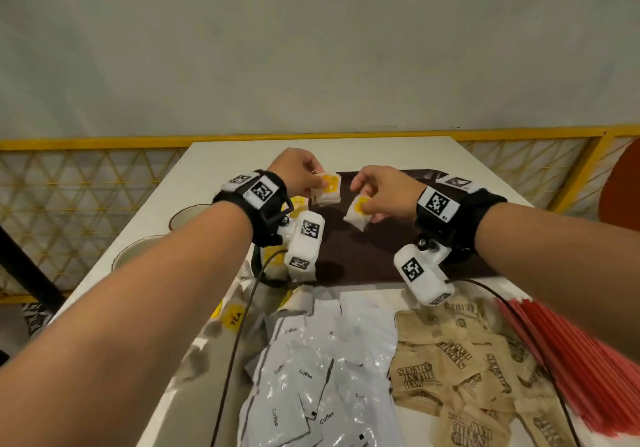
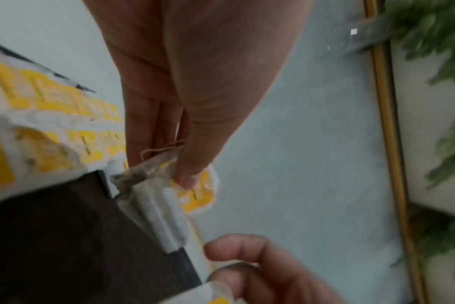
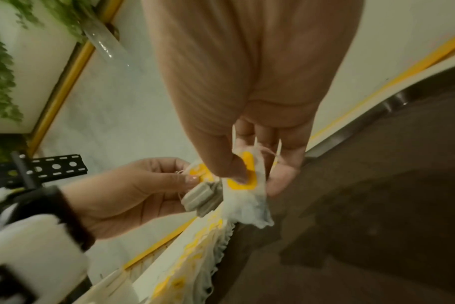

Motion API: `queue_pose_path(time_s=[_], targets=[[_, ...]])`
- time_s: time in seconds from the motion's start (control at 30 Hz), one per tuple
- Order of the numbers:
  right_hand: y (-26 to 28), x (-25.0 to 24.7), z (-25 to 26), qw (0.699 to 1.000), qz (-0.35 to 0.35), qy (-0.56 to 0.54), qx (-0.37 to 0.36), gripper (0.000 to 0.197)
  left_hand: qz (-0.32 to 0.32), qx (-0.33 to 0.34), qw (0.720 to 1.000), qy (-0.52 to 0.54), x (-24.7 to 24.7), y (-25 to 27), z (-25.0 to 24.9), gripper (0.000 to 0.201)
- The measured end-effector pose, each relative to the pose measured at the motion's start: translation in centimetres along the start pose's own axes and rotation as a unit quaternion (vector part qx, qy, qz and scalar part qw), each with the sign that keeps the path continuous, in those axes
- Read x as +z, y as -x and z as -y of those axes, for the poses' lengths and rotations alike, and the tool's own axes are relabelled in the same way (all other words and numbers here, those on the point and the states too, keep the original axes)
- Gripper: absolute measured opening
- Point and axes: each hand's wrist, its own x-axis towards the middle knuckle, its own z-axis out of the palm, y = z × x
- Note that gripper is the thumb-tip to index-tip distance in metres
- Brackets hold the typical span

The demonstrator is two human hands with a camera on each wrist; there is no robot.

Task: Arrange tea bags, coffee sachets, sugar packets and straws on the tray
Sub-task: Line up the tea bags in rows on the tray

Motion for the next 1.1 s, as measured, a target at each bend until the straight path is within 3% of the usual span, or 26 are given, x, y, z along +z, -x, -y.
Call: queue_pose_path(time_s=[0.27, 0.5, 0.63, 0.7, 0.83, 0.97, 1.1], targets=[[-4.6, 1.6, -0.9, 0.999, 0.022, -0.005, -0.026, 0.024, 0.082, 0.013, 0.982, -0.17, 0.9, -5.6, 1.4, 0.012], [-7.4, 3.1, -1.3, 0.996, 0.063, -0.037, -0.041, 0.022, 0.112, 0.016, 0.972, -0.207, 0.5, -7.3, 2.9, 0.012], [-8.7, 1.5, -2.0, 0.995, 0.005, -0.1, -0.02, 0.015, 0.091, 0.048, 0.954, -0.282, -0.2, -7.6, 2.8, 0.01], [-9.1, 0.9, -2.5, 0.995, -0.022, -0.093, 0.0, 0.017, 0.103, 0.047, 0.95, -0.291, -0.6, -7.8, 2.9, 0.013], [-9.5, 1.8, -2.9, 0.996, 0.018, -0.059, 0.062, 0.029, 0.109, 0.042, 0.949, -0.292, -1.1, -8.2, 3.1, 0.017], [-10.3, 3.2, -2.6, 0.997, -0.006, -0.056, 0.053, 0.017, 0.125, 0.036, 0.951, -0.279, -1.2, -8.5, 3.1, 0.016], [-10.9, 3.6, -2.5, 0.994, -0.017, -0.088, 0.058, 0.019, 0.136, 0.033, 0.945, -0.294, -1.2, -8.7, 3.0, 0.015]])
